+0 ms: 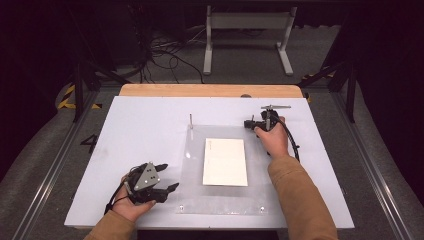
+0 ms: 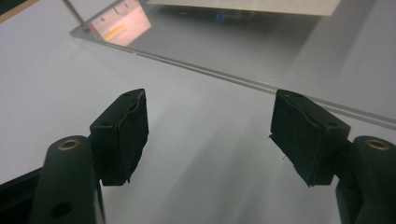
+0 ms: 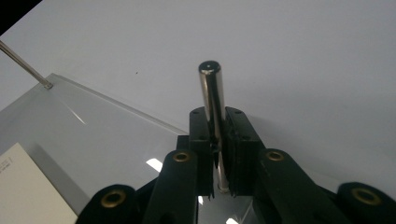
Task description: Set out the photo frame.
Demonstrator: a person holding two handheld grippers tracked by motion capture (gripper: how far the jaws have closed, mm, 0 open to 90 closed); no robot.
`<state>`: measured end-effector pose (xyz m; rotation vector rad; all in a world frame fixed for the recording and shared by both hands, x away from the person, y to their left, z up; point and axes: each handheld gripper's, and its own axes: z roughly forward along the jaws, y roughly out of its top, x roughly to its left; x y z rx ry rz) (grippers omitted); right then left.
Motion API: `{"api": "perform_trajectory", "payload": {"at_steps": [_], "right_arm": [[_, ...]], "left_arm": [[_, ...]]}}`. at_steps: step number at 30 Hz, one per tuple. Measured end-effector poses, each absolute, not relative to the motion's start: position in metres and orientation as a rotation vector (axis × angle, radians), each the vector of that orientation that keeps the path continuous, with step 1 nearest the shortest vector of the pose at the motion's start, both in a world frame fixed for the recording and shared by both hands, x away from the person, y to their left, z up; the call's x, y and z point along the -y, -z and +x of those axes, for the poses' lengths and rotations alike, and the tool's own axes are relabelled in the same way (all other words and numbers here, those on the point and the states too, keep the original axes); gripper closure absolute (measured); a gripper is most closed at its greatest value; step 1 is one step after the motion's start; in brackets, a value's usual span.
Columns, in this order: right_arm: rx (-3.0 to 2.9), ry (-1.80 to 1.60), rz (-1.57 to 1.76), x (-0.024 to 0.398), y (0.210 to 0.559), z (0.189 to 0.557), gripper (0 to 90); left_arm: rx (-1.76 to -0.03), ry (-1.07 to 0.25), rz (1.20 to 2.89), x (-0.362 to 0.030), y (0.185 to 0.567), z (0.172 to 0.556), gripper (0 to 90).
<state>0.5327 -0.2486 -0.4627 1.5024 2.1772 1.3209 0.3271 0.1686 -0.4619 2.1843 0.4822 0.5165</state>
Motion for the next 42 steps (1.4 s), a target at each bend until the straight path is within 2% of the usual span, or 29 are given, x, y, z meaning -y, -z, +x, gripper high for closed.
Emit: {"api": "perform_trajectory", "payload": {"at_steps": [10, 17, 25, 34, 42], "right_arm": [[-2.178, -1.357, 1.531, 0.252, 0.464, 0.535, 81.8], [-2.18, -1.362, 1.537, 0.252, 0.464, 0.535, 81.5], [-2.177, -1.385, 1.565, 0.253, 0.465, 0.536, 81.2], [-2.172, -1.39, 1.578, 0.254, 0.465, 0.536, 80.8], [-2.165, -1.397, 1.594, 0.255, 0.466, 0.536, 80.8]], "left_arm": [[-0.458, -0.503, 2.246, -0.169, 0.469, 0.327, 29.3], [-0.322, -0.556, 2.244, -0.157, 0.467, 0.319, 28.2], [-0.228, -0.582, 2.153, -0.144, 0.459, 0.314, 27.9], [-0.169, -0.613, 2.126, -0.128, 0.455, 0.316, 26.5], [-0.083, -0.632, 2.101, -0.117, 0.451, 0.314, 33.9]]}}
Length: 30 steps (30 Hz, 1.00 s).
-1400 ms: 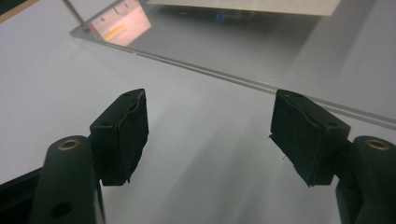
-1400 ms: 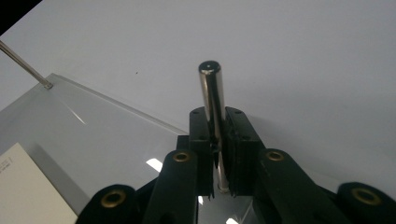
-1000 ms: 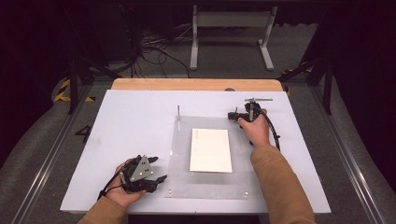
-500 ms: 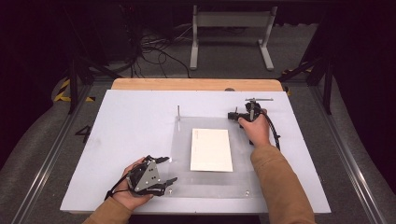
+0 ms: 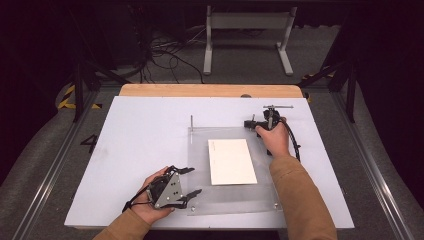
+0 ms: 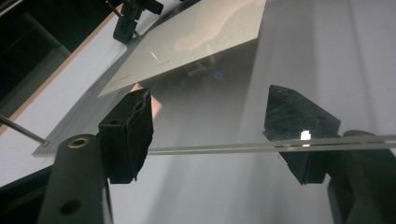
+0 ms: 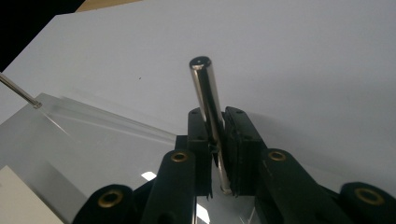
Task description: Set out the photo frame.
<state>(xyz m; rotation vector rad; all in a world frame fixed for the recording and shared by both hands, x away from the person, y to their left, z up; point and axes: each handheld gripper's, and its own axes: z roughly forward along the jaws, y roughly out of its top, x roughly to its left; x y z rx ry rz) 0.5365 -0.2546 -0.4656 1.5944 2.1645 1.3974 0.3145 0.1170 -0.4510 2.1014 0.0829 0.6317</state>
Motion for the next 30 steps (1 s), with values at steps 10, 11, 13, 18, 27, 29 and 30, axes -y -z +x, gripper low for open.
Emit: {"api": "perform_trajectory", "payload": {"at_steps": [10, 11, 13, 18, 27, 29, 30], "right_arm": [[-2.143, -1.386, 1.616, 0.253, 0.465, 0.535, 80.4], [-2.143, -1.385, 1.616, 0.253, 0.465, 0.535, 80.2], [-2.141, -1.394, 1.627, 0.253, 0.464, 0.534, 79.0], [-2.157, -1.393, 1.566, 0.258, 0.457, 0.526, 60.6], [-2.128, -1.372, 1.311, 0.274, 0.423, 0.492, 45.5], [-2.12, -1.386, 1.288, 0.275, 0.42, 0.488, 44.9], [-2.108, -1.409, 1.248, 0.277, 0.415, 0.48, 45.0]], "left_arm": [[-0.02, -0.706, 2.057, -0.114, 0.446, 0.316, 50.8], [-0.028, -0.705, 2.056, -0.115, 0.445, 0.316, 51.3], [-0.044, -0.688, 2.055, -0.117, 0.444, 0.318, 52.4], [-0.106, -0.646, 1.995, -0.123, 0.435, 0.325, 56.9], [-0.172, -0.608, 1.956, -0.129, 0.426, 0.332, 59.3], [-0.187, -0.598, 1.958, -0.13, 0.422, 0.334, 59.3], [-0.192, -0.593, 1.959, -0.129, 0.421, 0.335, 59.3]]}}
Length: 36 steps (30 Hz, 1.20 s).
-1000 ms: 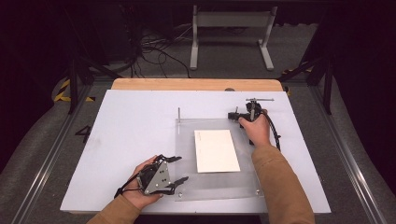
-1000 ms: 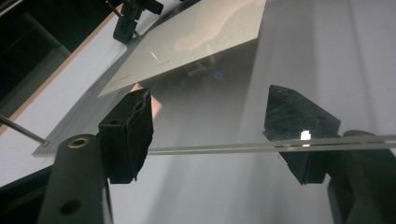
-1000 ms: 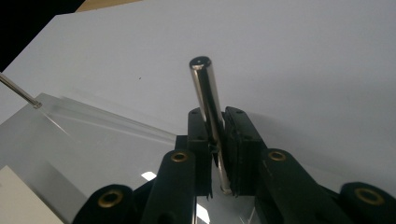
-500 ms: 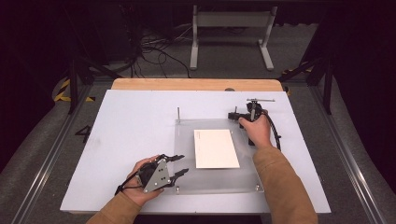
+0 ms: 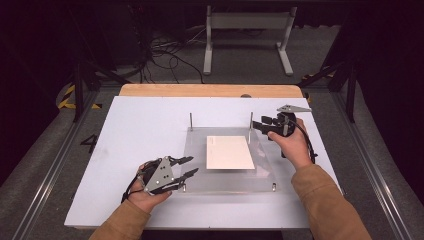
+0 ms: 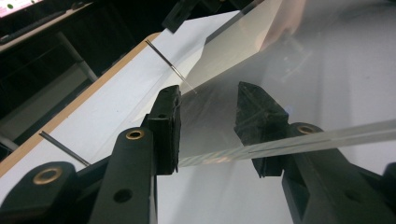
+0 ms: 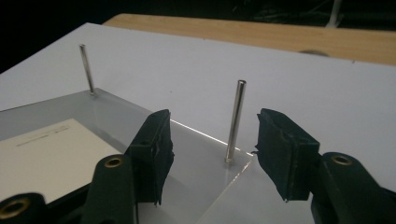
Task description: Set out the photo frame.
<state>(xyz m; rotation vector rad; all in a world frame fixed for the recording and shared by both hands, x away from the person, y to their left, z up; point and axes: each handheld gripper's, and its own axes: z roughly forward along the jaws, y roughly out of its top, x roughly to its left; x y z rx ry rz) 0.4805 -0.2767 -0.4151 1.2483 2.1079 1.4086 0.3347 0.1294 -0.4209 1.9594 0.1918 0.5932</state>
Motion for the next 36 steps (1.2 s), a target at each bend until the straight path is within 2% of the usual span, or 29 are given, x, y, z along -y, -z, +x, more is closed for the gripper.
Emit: {"api": "perform_trajectory", "payload": {"at_steps": [19, 23, 31, 36], "right_arm": [[-2.087, -1.523, 0.769, 0.309, 0.378, 0.372, 41.0], [-2.094, -1.479, 0.704, 0.314, 0.375, 0.353, 37.9], [-2.165, -1.38, 0.575, 0.323, 0.377, 0.322, 38.2], [-2.213, -1.373, 0.481, 0.315, 0.388, 0.312, 38.0]], "left_arm": [[-0.241, -0.518, 1.956, -0.132, 0.41, 0.343, 57.8], [-0.243, -0.518, 1.956, -0.132, 0.41, 0.343, 57.4], [-0.258, -0.507, 1.951, -0.133, 0.407, 0.345, 57.4], [-0.271, -0.488, 1.926, -0.134, 0.406, 0.347, 56.9]]}}
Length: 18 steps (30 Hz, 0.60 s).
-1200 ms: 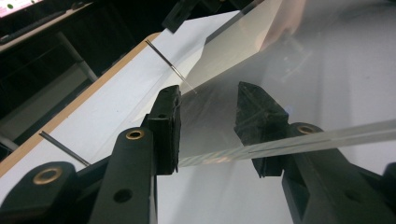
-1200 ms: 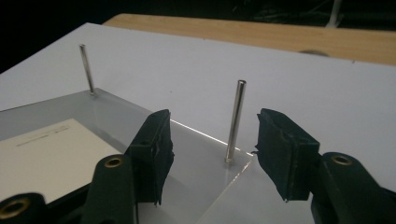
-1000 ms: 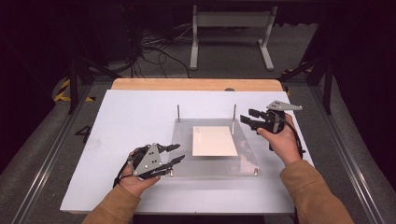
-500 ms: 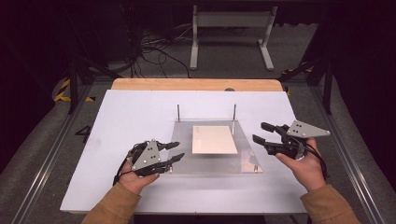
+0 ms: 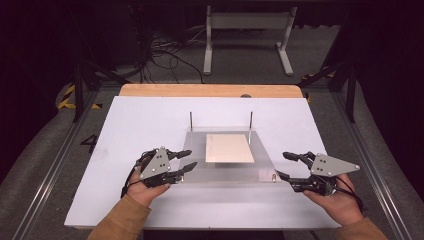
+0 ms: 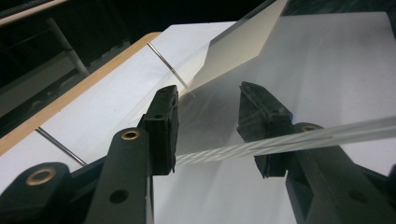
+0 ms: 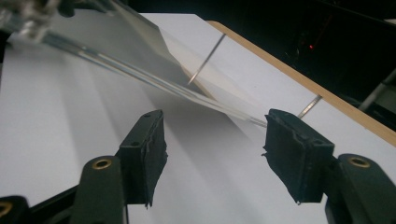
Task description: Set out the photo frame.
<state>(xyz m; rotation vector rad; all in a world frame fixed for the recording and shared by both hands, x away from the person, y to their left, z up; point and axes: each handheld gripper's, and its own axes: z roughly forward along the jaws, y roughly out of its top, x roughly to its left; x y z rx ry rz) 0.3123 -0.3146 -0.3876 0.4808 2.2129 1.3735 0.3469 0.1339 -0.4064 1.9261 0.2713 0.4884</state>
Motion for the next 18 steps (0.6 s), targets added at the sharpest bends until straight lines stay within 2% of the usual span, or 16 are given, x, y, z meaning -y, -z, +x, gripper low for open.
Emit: {"api": "perform_trajectory", "payload": {"at_steps": [13, 16, 18], "right_arm": [[-2.127, -1.469, 0.274, 0.279, 0.387, 0.315, 43.2], [-2.113, -1.474, 0.251, 0.273, 0.389, 0.318, 49.8], [-2.121, -1.464, 0.25, 0.27, 0.391, 0.32, 58.1]], "left_arm": [[-0.274, -0.483, 1.931, -0.134, 0.404, 0.348, 56.9], [-0.277, -0.484, 1.933, -0.133, 0.404, 0.348, 56.9], [-0.277, -0.489, 1.933, -0.133, 0.404, 0.348, 56.9]]}}
